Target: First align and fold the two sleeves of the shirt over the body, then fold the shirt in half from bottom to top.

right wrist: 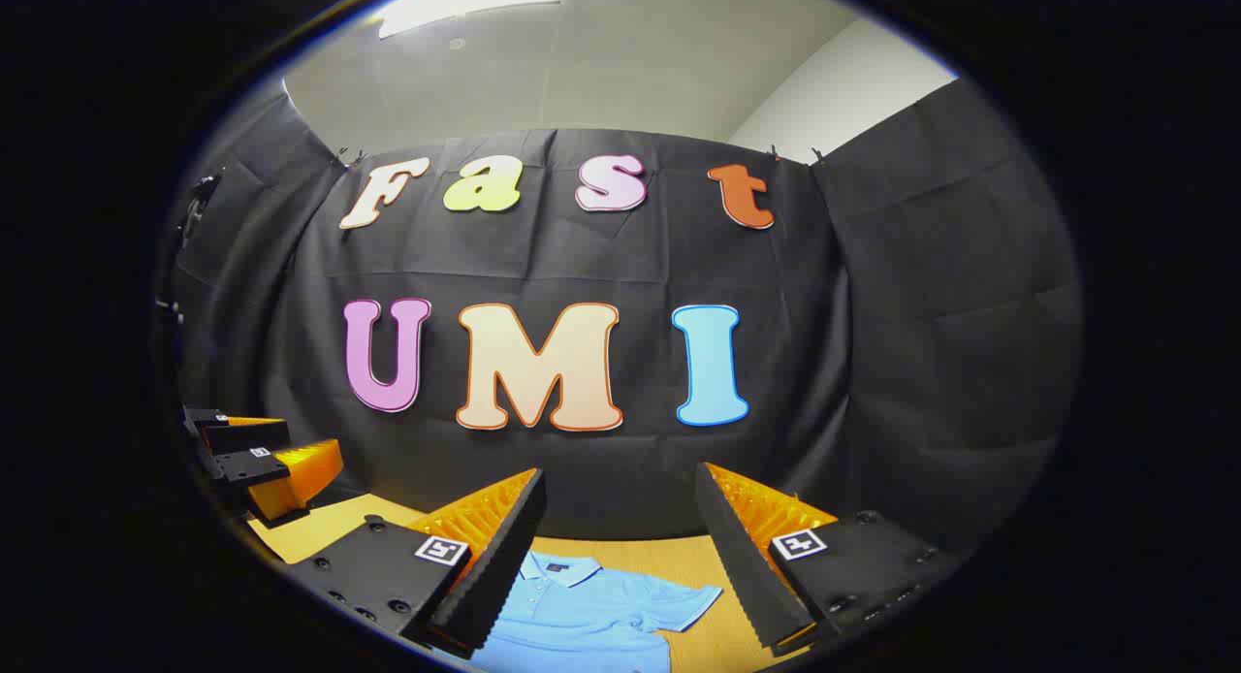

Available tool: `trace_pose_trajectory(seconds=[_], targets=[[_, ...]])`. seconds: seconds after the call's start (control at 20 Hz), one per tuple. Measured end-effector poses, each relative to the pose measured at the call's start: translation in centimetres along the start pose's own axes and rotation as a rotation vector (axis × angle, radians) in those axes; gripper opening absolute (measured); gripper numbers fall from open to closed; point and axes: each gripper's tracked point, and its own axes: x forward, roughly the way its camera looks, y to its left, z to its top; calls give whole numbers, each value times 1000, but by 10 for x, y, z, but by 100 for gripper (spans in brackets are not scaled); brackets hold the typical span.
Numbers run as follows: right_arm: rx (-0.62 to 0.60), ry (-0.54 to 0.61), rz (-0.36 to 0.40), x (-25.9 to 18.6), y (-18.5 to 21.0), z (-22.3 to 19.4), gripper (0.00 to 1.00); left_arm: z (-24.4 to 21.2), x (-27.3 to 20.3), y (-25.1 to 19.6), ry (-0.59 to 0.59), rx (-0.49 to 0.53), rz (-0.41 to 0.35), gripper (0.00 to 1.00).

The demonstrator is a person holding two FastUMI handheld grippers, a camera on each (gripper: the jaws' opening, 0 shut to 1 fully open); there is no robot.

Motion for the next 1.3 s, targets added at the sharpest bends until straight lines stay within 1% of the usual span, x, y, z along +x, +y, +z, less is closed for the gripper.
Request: trace_pose_trajectory(seconds=[0.15,0.35,0.85,0.9,0.95,1.0,1.05,1.1,1.25,1.3], targets=[[3,-4,-7,2,-1,2,98,1,2,2,-3,-3,1,98],[-4,-9,6,3,4,2,98,-2,6,9,4,-2,19,98],[-13,-2,-2,8,14,-1,98,-3,7,17,6,-5,20,97],[-15,3,-5,9,14,-1,98,-4,6,18,11,-6,21,95],[-18,8,-10,12,13,-3,98,-5,6,19,13,-7,21,97],[-18,11,-15,16,12,-4,98,-5,7,20,16,-7,20,98],[-20,12,-23,19,9,-6,98,-5,6,22,15,-6,21,96],[-27,14,-32,23,7,-8,98,-5,7,23,16,-4,21,98],[-78,50,-60,42,-7,-24,97,-6,8,31,20,3,29,97],[-86,66,-72,49,-12,-29,97,-6,9,33,23,4,32,99]])
